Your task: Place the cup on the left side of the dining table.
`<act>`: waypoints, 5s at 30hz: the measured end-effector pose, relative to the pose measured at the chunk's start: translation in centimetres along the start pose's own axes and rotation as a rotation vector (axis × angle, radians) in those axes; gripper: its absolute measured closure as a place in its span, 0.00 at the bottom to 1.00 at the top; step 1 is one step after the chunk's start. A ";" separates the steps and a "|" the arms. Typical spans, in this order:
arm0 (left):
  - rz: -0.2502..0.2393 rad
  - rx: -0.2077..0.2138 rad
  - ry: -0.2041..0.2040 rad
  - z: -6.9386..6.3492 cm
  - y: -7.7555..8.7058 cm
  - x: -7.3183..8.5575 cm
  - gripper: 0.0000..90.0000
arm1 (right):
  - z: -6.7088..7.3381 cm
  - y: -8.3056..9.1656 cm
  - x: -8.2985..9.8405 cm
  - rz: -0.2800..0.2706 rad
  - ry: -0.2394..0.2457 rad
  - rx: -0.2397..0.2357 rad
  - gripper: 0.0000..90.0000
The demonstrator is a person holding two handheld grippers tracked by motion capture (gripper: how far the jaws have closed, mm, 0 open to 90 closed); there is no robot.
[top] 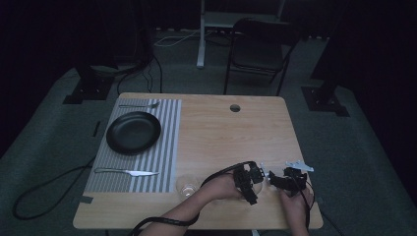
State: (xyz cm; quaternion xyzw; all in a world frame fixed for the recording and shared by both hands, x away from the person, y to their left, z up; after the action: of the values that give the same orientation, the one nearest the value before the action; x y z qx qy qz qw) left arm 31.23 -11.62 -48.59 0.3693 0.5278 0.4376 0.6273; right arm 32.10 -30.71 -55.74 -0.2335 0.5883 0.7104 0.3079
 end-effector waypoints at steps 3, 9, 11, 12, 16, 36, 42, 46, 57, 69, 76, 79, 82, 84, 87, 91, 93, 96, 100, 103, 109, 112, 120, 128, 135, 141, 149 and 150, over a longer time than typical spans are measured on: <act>0.004 -0.003 -0.010 0.1 0.0 -0.1 0.20 | 0.0 0.0 0.0 0.000 0.000 0.000 0.14; -0.001 -0.015 0.008 0.4 0.2 0.1 0.20 | 0.0 0.0 0.0 0.000 0.000 0.000 0.14; -0.010 -0.002 0.013 0.6 0.2 0.3 0.20 | 0.0 0.0 0.0 0.000 0.000 0.000 0.14; -0.016 -0.010 0.022 0.6 0.2 0.3 0.20 | 0.0 0.0 0.0 0.000 0.000 0.000 0.14; 0.001 -0.018 0.007 0.6 0.4 0.2 0.20 | 0.0 0.0 0.0 0.000 0.000 0.000 0.14; -0.024 -0.065 0.042 2.3 2.7 0.7 0.20 | 0.0 0.0 0.0 0.000 0.001 0.000 0.14; -0.022 -0.072 0.057 2.9 3.5 1.2 0.20 | 0.0 0.0 0.0 0.001 0.001 0.000 0.14; -0.025 -0.090 0.076 3.4 3.9 1.9 0.20 | 0.0 0.0 0.0 0.001 0.001 0.000 0.14; -0.010 -0.102 0.118 4.4 5.0 4.1 0.20 | 0.0 0.0 0.0 0.000 0.001 0.001 0.14; 0.006 -0.123 0.163 5.3 6.0 6.3 0.20 | 0.0 0.0 0.0 -0.001 0.000 0.001 0.14; 0.018 -0.141 0.200 6.1 6.4 7.8 0.20 | 0.0 0.0 0.0 -0.001 0.001 0.001 0.14; 0.025 -0.146 0.210 6.3 6.5 8.3 0.20 | 0.0 0.0 0.0 -0.001 0.001 0.001 0.14; 0.025 -0.148 0.227 6.6 6.6 8.9 0.20 | 0.0 0.0 0.0 -0.001 0.001 0.001 0.14; 0.033 -0.155 0.234 6.7 6.7 9.3 0.20 | 0.0 0.0 0.0 -0.001 0.001 0.001 0.14; 0.031 -0.165 0.253 6.8 6.9 10.0 0.20 | 0.0 0.0 0.0 -0.001 0.001 0.001 0.14; 0.033 -0.189 0.265 6.8 7.3 10.5 0.20 | 0.0 0.0 0.0 -0.001 0.002 0.000 0.14; 0.029 -0.196 0.281 6.9 7.7 11.2 0.20 | 0.0 0.0 0.0 -0.001 0.001 0.001 0.14; 0.028 -0.196 0.296 7.0 8.0 12.0 0.20 | 0.0 0.0 0.0 -0.001 0.001 0.001 0.14; 0.027 -0.212 0.319 6.9 8.2 13.1 0.20 | 0.0 0.0 0.0 -0.001 0.002 0.002 0.14; 0.039 -0.205 0.326 6.8 8.4 14.0 0.20 | 0.0 0.0 0.0 -0.001 0.002 0.001 0.14; 0.064 -0.216 0.347 6.6 8.7 15.8 0.20 | 0.0 0.0 0.0 -0.003 0.003 0.001 0.14; 0.065 -0.223 0.372 6.7 9.2 16.9 0.20 | 0.0 0.0 0.0 -0.001 0.001 0.001 0.14; 0.077 -0.243 0.417 6.7 10.4 19.5 0.20 | 0.0 0.0 0.0 -0.001 0.000 0.001 0.14; 0.091 -0.259 0.453 6.8 11.6 21.7 0.20 | 0.0 0.0 0.0 -0.002 0.000 0.001 0.14; 0.094 -0.270 0.500 6.9 12.5 23.9 0.20 | 0.0 0.0 0.0 0.000 -0.001 0.001 0.14; 0.088 -0.281 0.542 7.2 12.6 25.6 0.20 | 0.0 0.0 0.0 0.000 0.000 0.002 0.14; 0.100 -0.293 0.589 8.0 12.0 27.5 0.20 | 0.0 0.0 0.0 0.000 0.000 0.002 0.14; 0.101 -0.290 0.591 8.1 12.0 27.6 0.20 | 0.0 0.0 0.0 0.000 0.000 0.002 0.14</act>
State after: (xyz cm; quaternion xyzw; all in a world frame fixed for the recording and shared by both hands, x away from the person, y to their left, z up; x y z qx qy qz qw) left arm 38.94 18.42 -45.48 0.1588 0.6001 0.6269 0.4709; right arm 32.09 -30.72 -55.73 -0.2333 0.5889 0.7098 0.3082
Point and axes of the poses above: each handheld gripper's, and its own axes: y roughly backward along the jaws, x roughly out of its underside, z roughly to its left, the point moved 1 cm from there along -y, roughly forward along the jaws, and after that the axes turned 15 degrees about -y, right-handed, at the moved point
